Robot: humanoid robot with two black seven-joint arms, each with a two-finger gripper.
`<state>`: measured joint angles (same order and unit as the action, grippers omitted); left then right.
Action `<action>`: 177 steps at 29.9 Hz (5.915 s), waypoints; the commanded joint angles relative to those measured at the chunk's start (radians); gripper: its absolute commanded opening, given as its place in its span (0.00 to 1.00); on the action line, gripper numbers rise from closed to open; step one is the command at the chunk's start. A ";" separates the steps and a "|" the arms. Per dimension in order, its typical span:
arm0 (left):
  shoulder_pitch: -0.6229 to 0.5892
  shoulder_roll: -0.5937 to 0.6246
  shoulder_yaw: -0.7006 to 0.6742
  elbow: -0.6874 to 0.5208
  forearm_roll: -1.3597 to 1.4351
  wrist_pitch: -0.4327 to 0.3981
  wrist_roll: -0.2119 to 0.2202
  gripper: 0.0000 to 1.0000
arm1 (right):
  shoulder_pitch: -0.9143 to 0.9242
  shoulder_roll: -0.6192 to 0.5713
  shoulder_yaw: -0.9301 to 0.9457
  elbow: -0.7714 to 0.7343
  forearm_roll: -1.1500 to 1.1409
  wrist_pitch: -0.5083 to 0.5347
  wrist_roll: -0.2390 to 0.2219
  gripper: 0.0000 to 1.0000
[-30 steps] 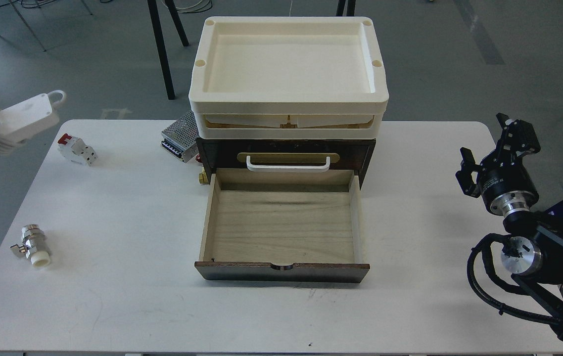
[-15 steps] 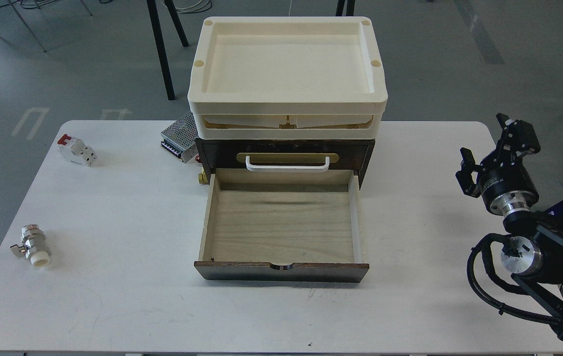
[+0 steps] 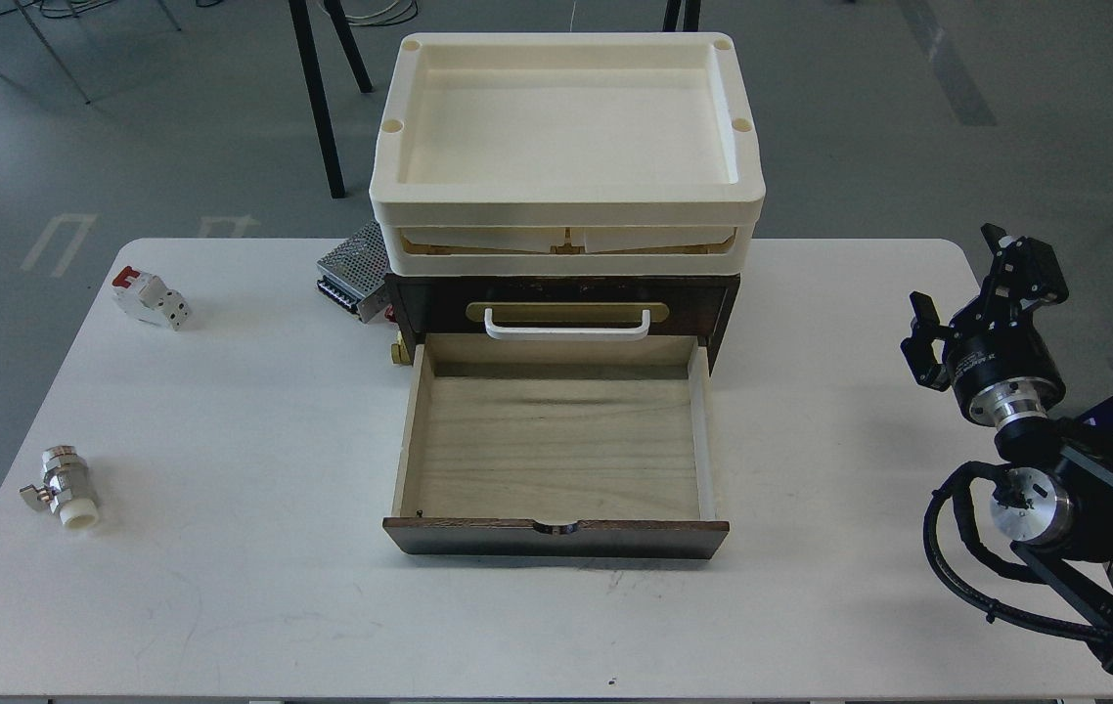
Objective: Put charging cable into cabinet
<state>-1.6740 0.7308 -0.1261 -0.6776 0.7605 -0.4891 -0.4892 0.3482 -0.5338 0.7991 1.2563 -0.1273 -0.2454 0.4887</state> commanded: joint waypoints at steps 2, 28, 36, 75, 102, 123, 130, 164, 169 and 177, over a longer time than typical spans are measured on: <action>-0.009 0.002 -0.003 -0.221 0.100 0.000 0.001 0.01 | 0.000 0.000 -0.001 0.000 0.000 0.000 0.000 0.99; 0.347 0.082 0.010 -0.832 0.413 0.047 0.001 0.02 | 0.000 0.000 -0.001 0.000 -0.002 0.000 0.000 0.99; 0.511 0.076 0.011 -0.833 0.466 0.128 0.001 0.02 | 0.002 0.000 -0.001 0.000 -0.002 0.000 0.000 0.99; 0.896 -0.317 0.013 -0.320 0.580 0.386 0.001 0.03 | 0.002 0.000 -0.006 0.000 -0.002 0.000 0.000 0.99; 0.936 -0.376 0.020 -0.246 0.586 0.420 0.001 0.56 | 0.002 0.000 -0.003 0.000 -0.002 0.000 0.000 0.99; 0.936 -0.369 0.043 -0.278 0.907 0.627 0.001 0.57 | 0.002 0.000 -0.001 0.000 -0.002 0.000 0.000 0.99; 0.942 -0.376 0.043 -0.267 0.984 0.629 0.001 0.57 | 0.002 0.000 -0.001 0.000 -0.002 0.000 0.000 0.99; 0.935 -0.295 0.025 -0.230 0.984 0.727 0.001 0.60 | 0.002 0.000 -0.001 0.000 -0.002 0.000 0.000 0.99; 0.936 -0.213 0.023 -0.309 0.953 0.751 0.001 0.62 | 0.002 0.000 -0.001 0.000 -0.003 0.000 0.000 0.99; 0.944 -0.082 0.020 -0.405 0.849 0.756 0.001 0.65 | 0.002 0.000 -0.001 0.000 -0.002 0.000 0.000 0.99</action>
<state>-0.7361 0.6033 -0.1046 -1.0705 1.6434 0.2631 -0.4887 0.3492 -0.5338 0.7977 1.2563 -0.1289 -0.2451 0.4887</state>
